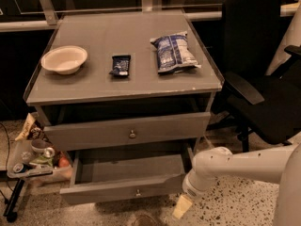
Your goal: Close middle drawer
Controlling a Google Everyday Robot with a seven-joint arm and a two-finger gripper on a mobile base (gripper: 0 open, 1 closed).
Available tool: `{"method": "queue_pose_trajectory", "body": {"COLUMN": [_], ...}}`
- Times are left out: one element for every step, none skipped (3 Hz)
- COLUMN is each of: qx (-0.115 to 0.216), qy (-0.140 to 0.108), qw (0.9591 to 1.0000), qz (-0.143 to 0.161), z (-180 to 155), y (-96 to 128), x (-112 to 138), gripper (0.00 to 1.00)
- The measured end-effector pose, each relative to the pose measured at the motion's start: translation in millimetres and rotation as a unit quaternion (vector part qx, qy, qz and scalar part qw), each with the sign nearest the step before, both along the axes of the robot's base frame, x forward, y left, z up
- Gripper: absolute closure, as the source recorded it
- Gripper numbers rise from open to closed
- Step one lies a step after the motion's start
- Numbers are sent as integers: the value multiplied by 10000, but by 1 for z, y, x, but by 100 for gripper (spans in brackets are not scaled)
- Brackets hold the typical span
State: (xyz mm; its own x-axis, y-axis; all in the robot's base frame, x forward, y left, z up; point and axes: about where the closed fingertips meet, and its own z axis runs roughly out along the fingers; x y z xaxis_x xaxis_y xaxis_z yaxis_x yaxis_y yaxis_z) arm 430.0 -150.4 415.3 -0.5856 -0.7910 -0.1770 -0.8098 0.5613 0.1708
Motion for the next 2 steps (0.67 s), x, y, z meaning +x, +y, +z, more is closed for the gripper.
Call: {"method": "queue_pose_trajectory", "body": {"qx": [0, 0], "qy": [0, 1], "qw": [10000, 10000], "qz": [0, 0], "z": [0, 0], "y": [0, 0], "x": [0, 0], "gripper": [0, 19]}}
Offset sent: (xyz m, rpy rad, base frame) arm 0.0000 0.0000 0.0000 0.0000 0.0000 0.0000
